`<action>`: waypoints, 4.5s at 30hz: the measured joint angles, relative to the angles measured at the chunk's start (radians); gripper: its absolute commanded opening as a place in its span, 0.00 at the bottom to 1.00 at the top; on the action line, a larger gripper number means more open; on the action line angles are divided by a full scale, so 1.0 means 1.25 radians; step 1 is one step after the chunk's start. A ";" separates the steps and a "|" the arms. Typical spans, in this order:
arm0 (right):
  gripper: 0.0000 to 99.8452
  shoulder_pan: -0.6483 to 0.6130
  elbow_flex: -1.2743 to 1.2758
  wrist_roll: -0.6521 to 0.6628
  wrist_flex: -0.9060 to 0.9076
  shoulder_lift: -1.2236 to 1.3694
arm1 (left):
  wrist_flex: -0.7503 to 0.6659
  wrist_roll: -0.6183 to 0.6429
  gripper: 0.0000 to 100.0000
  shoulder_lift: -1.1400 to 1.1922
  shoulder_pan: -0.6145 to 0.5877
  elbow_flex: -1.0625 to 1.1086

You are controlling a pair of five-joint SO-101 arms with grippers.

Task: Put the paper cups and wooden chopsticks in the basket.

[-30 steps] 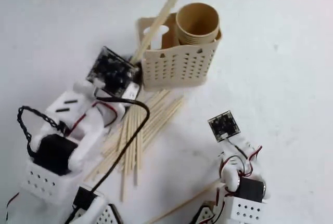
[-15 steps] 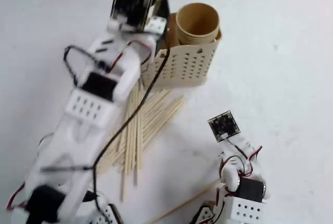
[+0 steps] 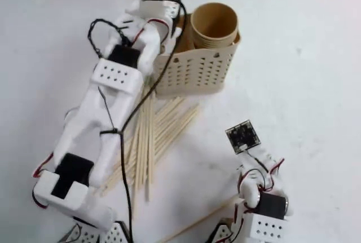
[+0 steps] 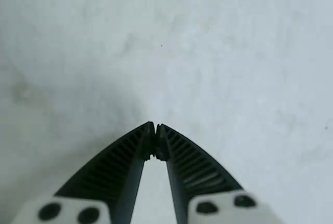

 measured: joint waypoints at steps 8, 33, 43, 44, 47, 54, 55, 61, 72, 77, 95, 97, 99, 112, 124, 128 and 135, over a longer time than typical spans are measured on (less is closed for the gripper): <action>0.02 0.000 0.000 0.000 0.000 0.000 | 0.000 0.027 0.02 -0.010 -0.029 0.107; 0.02 0.000 0.000 0.000 0.000 0.000 | 0.000 0.026 0.09 -0.368 -0.015 0.389; 0.02 0.000 0.000 0.000 0.000 0.000 | 0.027 0.026 0.09 -0.464 -0.076 0.393; 0.02 0.000 0.000 0.000 0.000 0.000 | 0.047 0.026 0.09 -0.493 -0.091 0.393; 0.02 0.000 0.000 0.000 0.000 0.000 | 0.119 0.025 0.09 -0.586 -0.131 0.393; 0.02 0.000 0.000 0.000 0.000 0.000 | 0.398 -0.065 0.09 -0.687 -0.238 0.417; 0.02 0.000 0.000 0.000 -0.004 0.000 | 0.426 -0.061 0.09 -0.684 -0.259 0.442; 0.07 0.001 0.000 0.042 -0.018 0.000 | 0.384 -0.023 0.09 -0.619 -0.336 0.654; 0.17 -0.007 -0.236 0.414 0.182 0.033 | 0.183 -0.018 0.09 -0.453 -0.346 0.738; 0.17 -0.115 -0.322 0.514 0.196 0.212 | 0.152 -0.018 0.09 -0.425 -0.346 0.738; 0.17 -0.447 -0.357 0.783 0.173 0.771 | 0.150 -0.018 0.09 -0.425 -0.346 0.738; 0.17 -0.448 -0.347 0.804 0.169 0.762 | 0.150 -0.018 0.09 -0.421 -0.346 0.738; 0.17 -0.454 -0.331 0.815 0.149 0.760 | 0.150 -0.018 0.09 -0.420 -0.346 0.738; 0.17 -0.566 -0.247 0.838 0.047 0.759 | 0.150 -0.018 0.09 -0.420 -0.346 0.738; 0.17 -0.766 -0.322 0.481 0.064 0.763 | 0.150 -0.018 0.09 -0.420 -0.346 0.738; 0.17 -0.889 -0.328 0.414 0.066 0.763 | 0.150 -0.018 0.09 -0.420 -0.356 0.738; 0.17 -1.057 -0.328 0.385 0.066 0.763 | 0.150 -0.016 0.09 -0.420 -0.396 0.734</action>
